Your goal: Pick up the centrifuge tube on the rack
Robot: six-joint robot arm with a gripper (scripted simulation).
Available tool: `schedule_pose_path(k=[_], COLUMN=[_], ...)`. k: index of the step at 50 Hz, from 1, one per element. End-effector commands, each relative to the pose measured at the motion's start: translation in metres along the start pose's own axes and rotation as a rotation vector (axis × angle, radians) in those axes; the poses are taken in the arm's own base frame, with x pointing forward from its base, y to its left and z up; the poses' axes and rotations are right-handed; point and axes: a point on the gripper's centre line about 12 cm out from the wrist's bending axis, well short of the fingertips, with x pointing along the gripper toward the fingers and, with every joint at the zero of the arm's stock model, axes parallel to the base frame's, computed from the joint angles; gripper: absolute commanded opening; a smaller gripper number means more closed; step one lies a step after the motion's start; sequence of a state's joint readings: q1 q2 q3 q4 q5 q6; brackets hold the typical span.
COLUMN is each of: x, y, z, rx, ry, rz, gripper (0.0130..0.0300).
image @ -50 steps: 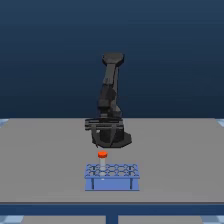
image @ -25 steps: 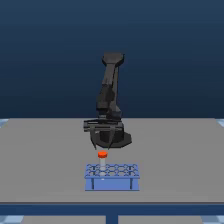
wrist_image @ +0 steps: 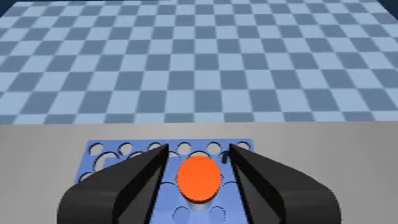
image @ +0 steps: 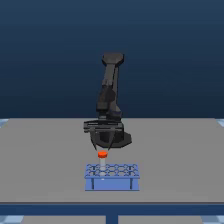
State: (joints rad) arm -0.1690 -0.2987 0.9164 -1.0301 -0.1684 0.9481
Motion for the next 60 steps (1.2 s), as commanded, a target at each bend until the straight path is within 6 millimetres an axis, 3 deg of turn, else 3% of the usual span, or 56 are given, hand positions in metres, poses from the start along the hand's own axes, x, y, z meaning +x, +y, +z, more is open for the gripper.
schedule_pose_path(k=[1,60], x=[0.001,0.018], y=[0.000,0.000], z=[-0.002,-0.030], rx=[-0.009,-0.010], ry=[-0.001,-0.001], rz=[0.002,0.002], gripper=[0.0300,0.0300])
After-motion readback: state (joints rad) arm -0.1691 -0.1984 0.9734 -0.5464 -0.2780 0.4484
